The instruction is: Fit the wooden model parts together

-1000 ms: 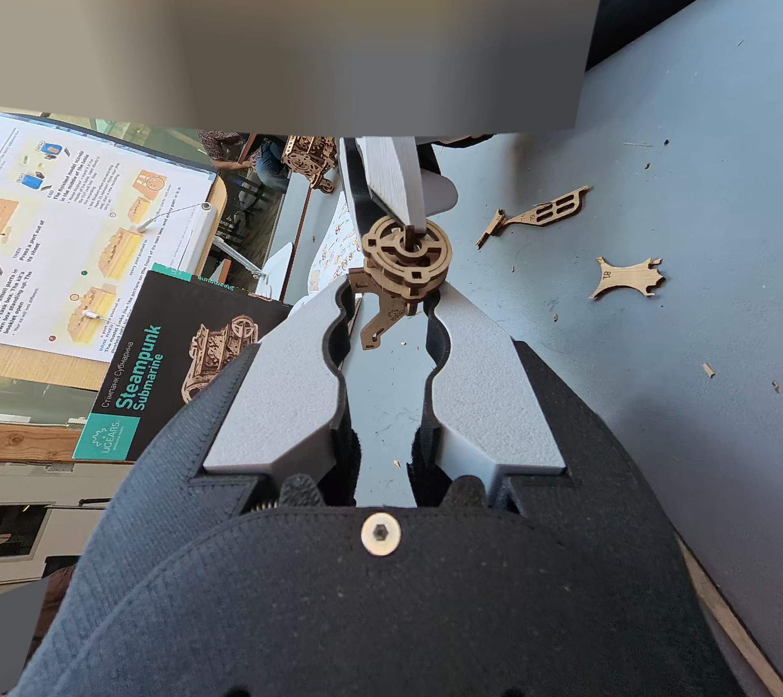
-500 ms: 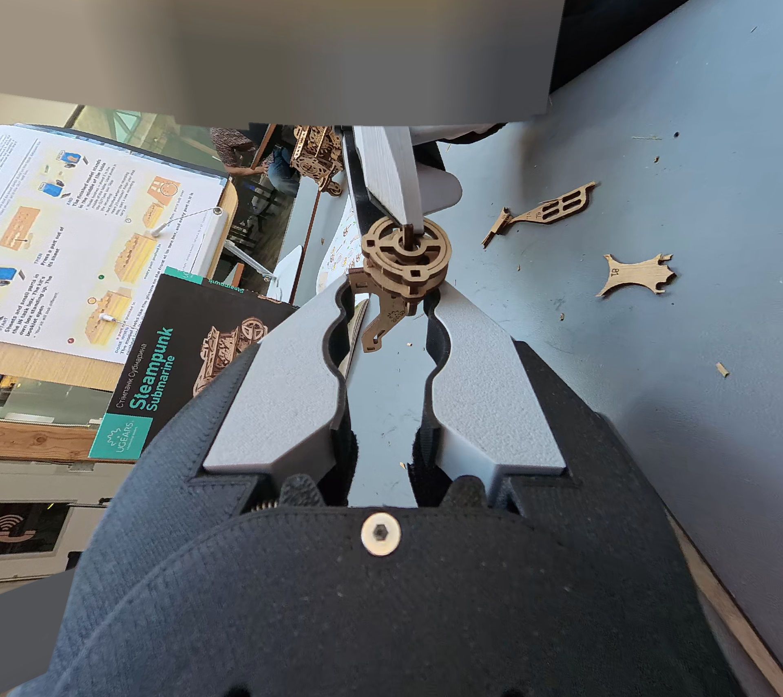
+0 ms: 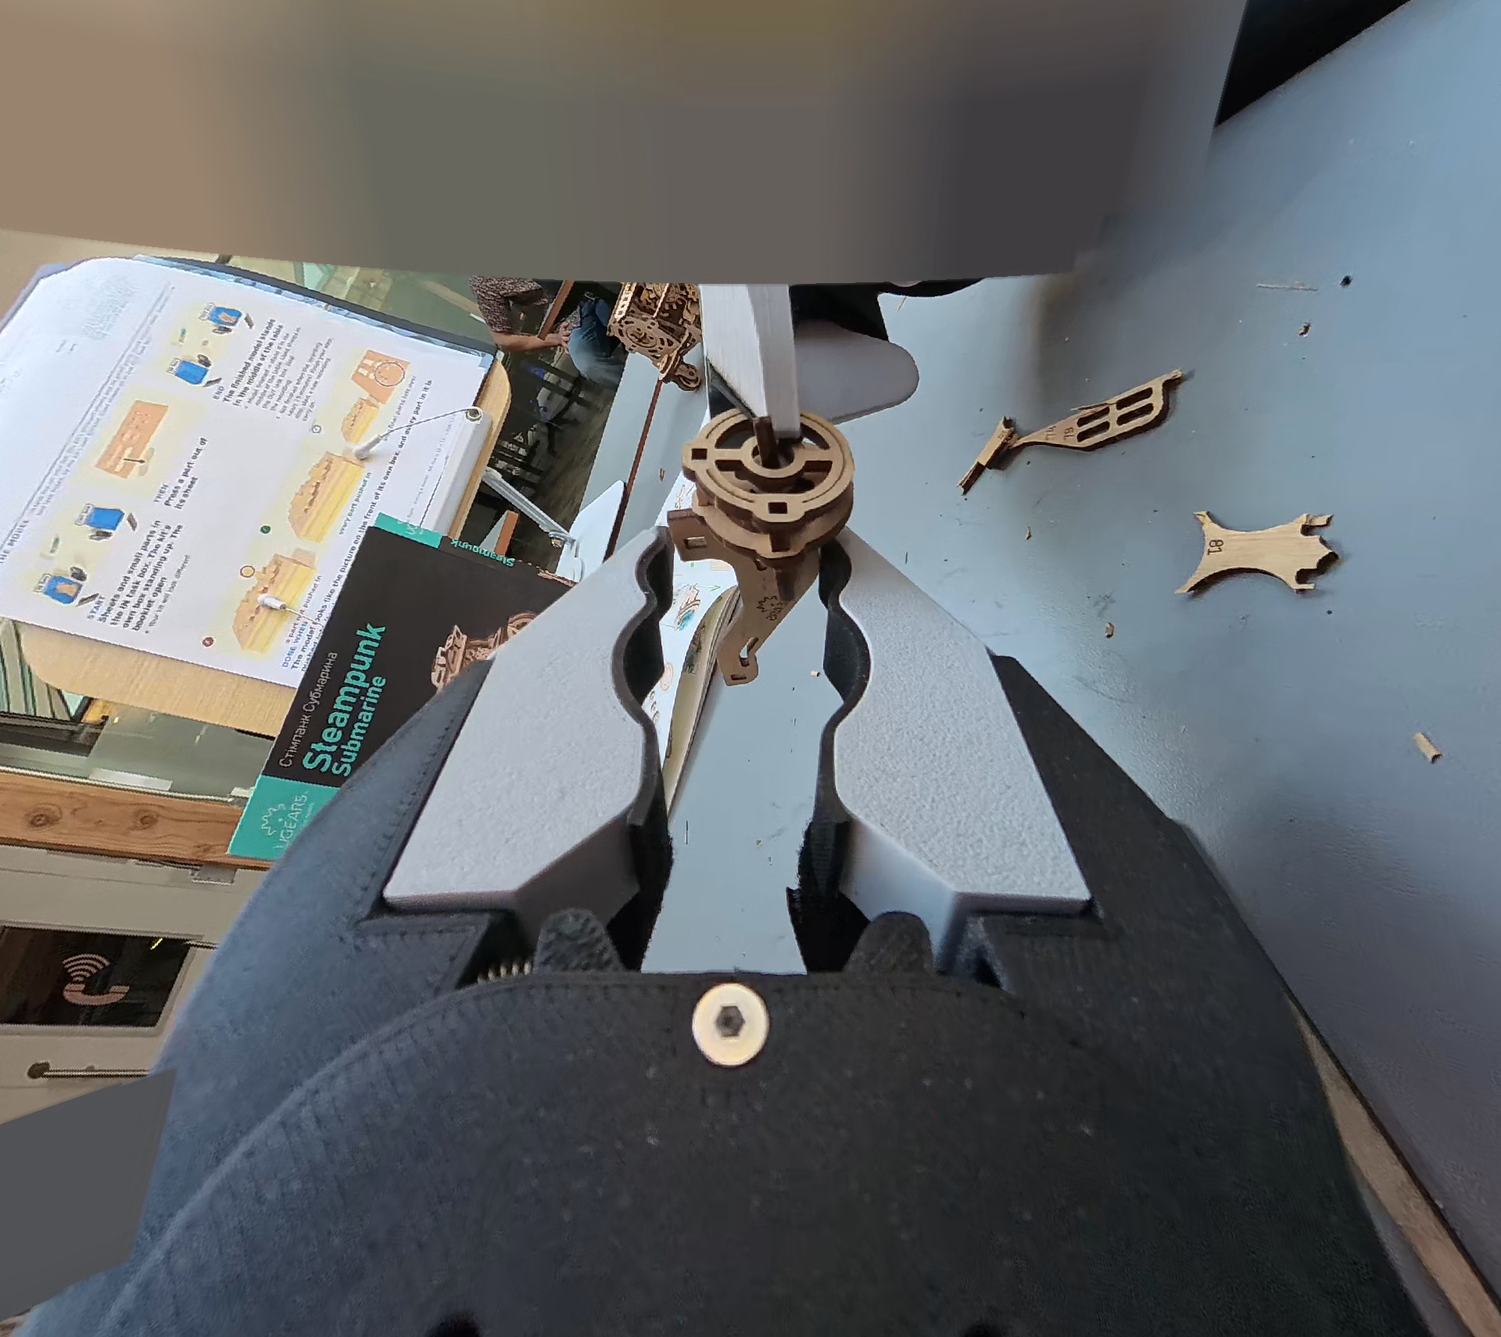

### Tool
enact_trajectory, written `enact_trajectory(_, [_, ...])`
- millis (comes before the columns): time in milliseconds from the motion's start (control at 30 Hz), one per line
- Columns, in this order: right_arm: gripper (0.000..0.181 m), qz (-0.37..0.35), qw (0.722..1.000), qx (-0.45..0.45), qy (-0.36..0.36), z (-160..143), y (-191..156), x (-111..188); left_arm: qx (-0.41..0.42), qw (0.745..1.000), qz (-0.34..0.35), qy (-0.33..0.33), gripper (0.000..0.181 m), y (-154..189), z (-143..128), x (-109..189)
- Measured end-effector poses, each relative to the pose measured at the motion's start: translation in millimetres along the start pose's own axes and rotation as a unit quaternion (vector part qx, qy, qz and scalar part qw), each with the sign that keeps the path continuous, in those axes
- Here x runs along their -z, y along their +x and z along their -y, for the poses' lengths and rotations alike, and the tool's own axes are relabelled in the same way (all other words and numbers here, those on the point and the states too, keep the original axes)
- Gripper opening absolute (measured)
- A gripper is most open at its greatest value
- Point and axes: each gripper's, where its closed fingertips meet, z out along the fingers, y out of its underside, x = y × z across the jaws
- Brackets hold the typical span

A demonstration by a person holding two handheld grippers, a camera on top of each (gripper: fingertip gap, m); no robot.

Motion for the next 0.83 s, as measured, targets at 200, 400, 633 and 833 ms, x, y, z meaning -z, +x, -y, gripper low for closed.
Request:
enact_trajectory(200, [0.031,0.008,1.0,-0.002,0.01,3,-2,2,-0.009,1.0,0.018,0.004,0.041,-5,2,1])
enact_trajectory(400, [0.031,-0.004,1.0,0.014,0.02,8,0,7,0.015,0.999,0.026,0.014,0.049,-12,4,3])
enact_trajectory(633, [0.032,-0.046,0.994,0.077,0.066,27,5,25,0.141,0.988,-0.05,0.046,0.055,-18,-8,9])
enact_trajectory(833, [0.031,-0.09,0.982,0.136,0.092,38,6,35,0.381,0.9,-0.169,0.13,0.056,-28,8,20])
